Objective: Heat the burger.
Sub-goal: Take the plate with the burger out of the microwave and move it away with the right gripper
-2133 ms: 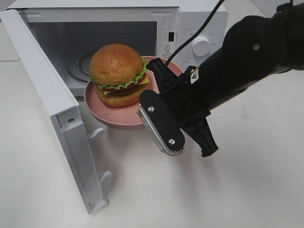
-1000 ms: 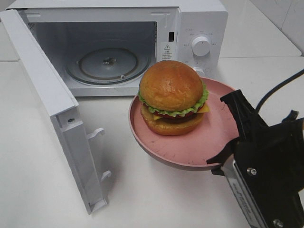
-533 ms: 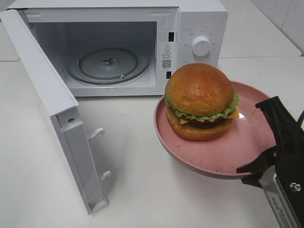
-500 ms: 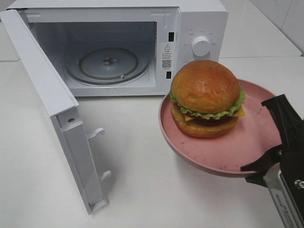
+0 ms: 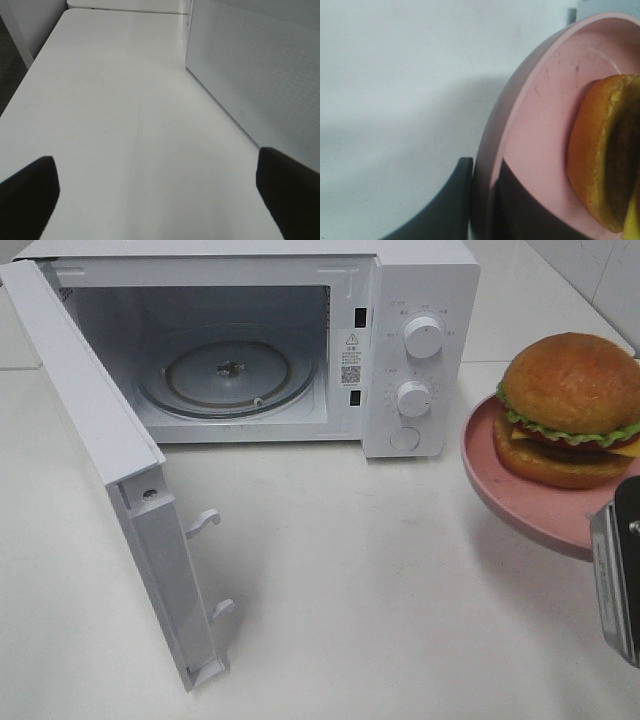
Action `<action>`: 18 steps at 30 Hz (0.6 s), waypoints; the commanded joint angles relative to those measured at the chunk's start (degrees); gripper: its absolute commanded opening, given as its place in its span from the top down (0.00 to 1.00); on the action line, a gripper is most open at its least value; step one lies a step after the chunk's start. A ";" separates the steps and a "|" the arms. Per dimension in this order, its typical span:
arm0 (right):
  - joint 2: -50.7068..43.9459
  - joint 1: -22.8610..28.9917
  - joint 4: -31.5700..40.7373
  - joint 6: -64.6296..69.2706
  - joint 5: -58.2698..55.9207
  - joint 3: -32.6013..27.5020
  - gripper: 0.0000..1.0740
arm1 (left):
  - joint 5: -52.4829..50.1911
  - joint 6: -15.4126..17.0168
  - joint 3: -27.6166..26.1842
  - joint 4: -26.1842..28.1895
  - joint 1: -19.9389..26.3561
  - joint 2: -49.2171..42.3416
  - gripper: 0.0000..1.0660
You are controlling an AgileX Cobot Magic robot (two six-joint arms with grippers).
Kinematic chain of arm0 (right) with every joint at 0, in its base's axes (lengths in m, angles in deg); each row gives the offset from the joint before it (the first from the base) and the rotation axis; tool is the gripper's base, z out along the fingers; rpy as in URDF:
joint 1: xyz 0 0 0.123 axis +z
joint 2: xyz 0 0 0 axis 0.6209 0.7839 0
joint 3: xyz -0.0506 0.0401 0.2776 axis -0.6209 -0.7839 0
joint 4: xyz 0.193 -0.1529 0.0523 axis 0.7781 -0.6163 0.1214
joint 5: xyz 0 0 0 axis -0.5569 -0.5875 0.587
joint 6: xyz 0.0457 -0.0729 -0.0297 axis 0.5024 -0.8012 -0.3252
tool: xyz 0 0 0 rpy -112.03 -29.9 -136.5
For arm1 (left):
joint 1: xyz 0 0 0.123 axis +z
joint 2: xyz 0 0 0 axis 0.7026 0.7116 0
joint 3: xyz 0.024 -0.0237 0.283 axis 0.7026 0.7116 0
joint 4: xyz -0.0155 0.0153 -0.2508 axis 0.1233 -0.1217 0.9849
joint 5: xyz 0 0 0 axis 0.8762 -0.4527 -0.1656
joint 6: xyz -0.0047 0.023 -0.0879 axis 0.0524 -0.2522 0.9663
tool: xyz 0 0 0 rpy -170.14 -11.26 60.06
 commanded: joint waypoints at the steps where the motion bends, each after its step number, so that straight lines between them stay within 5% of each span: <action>1: -0.86 -0.06 -8.19 9.91 0.46 0.40 1.00 | -0.86 0.29 0.00 -0.06 0.29 -0.34 0.05; 18: -0.52 -0.06 -17.59 35.07 -13.29 0.46 1.00 | -0.86 0.29 0.00 -0.06 0.29 -0.34 0.05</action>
